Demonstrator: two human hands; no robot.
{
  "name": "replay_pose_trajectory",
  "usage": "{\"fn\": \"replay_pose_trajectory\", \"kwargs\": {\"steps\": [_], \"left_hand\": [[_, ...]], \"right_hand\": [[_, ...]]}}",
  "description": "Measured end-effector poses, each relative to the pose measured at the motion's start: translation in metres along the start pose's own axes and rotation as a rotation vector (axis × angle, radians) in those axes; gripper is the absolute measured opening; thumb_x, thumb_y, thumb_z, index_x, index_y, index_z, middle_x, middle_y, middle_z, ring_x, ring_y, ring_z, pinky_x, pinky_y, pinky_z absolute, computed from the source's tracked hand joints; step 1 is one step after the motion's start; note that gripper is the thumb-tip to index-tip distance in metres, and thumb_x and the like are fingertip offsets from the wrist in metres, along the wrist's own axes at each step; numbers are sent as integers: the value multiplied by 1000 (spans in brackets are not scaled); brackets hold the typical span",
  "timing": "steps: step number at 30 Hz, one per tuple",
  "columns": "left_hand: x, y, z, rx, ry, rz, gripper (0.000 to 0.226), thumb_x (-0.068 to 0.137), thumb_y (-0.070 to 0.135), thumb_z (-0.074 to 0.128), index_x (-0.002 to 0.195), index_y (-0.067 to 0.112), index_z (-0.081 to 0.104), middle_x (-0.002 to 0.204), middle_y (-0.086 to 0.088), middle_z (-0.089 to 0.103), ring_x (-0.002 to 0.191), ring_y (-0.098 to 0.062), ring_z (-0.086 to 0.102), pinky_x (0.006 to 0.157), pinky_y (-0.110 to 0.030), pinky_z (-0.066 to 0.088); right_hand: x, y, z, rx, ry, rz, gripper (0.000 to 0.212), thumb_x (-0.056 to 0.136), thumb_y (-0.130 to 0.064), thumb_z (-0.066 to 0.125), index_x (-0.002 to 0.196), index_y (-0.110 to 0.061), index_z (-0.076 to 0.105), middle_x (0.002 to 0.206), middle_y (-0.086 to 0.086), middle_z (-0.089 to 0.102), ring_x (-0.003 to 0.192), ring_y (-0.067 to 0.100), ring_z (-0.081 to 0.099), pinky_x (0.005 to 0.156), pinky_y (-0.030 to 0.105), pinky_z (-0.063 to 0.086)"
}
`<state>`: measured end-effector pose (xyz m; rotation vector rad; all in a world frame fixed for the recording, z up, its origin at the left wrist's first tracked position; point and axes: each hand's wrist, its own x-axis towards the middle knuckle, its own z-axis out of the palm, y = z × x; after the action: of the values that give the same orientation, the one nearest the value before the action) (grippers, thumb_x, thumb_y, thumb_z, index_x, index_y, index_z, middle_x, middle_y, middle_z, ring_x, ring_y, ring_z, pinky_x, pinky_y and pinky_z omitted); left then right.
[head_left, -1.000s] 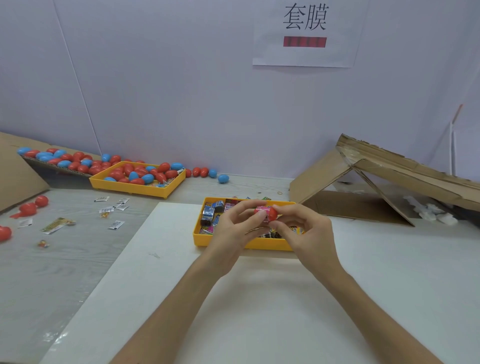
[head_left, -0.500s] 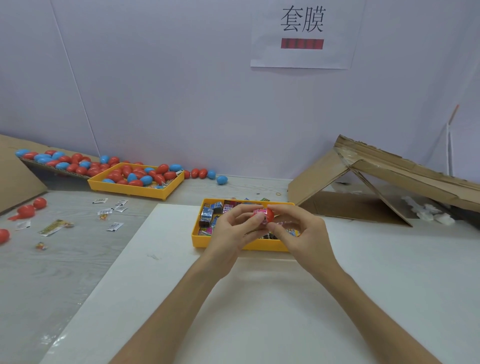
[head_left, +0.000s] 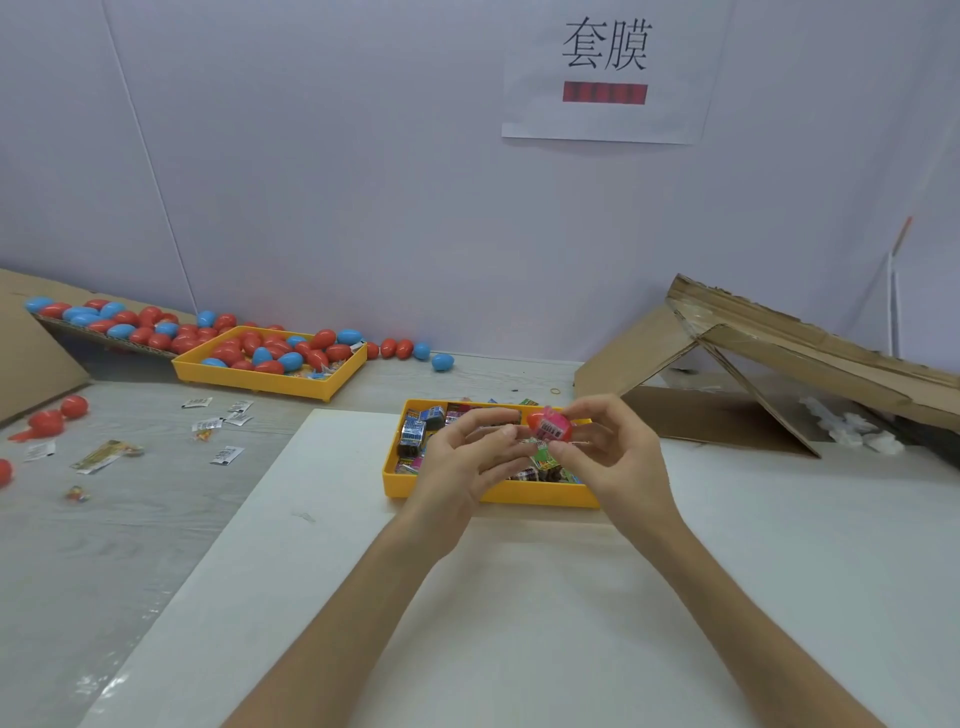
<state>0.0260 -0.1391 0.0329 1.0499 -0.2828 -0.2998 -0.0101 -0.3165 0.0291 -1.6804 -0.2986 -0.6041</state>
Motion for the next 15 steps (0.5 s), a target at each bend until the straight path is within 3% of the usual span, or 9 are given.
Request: {"fn": "replay_pose_trajectory", "kwargs": {"steps": [3,7,10,15], "left_hand": [[2,2,-4,-38,70,2,14,97,4,62,109,2,68,99,-18,75,96,-31,75,76,-28,60],[5,2,-7,-58,137,10,10,97,3,59,104,1,67,87,-15,74,90,-30,75,72,-28,60],[5,0,-5,-44,147,5,10,98,2,58,103,1,67,85,-15,75,87,-28,76,69,-26,60],[5,-1,-5,-36,158,14,10,97,2,58,102,1,67,86,-16,74,84,-29,75,67,-27,61]], "right_hand": [[6,-2,-10,49,76,33,27,83,-1,78,101,-19,66,96,-4,73,86,14,69,71,24,56],[19,-1,-26,12,112,127,26,85,-2,76,106,-17,69,101,6,73,93,23,70,79,31,59],[31,-4,-24,69,39,305,28,90,-10,72,117,-16,66,107,14,72,97,27,71,78,34,60],[58,1,8,168,-92,525,25,98,-23,64,120,-10,66,103,9,75,85,19,73,74,28,58]]}}
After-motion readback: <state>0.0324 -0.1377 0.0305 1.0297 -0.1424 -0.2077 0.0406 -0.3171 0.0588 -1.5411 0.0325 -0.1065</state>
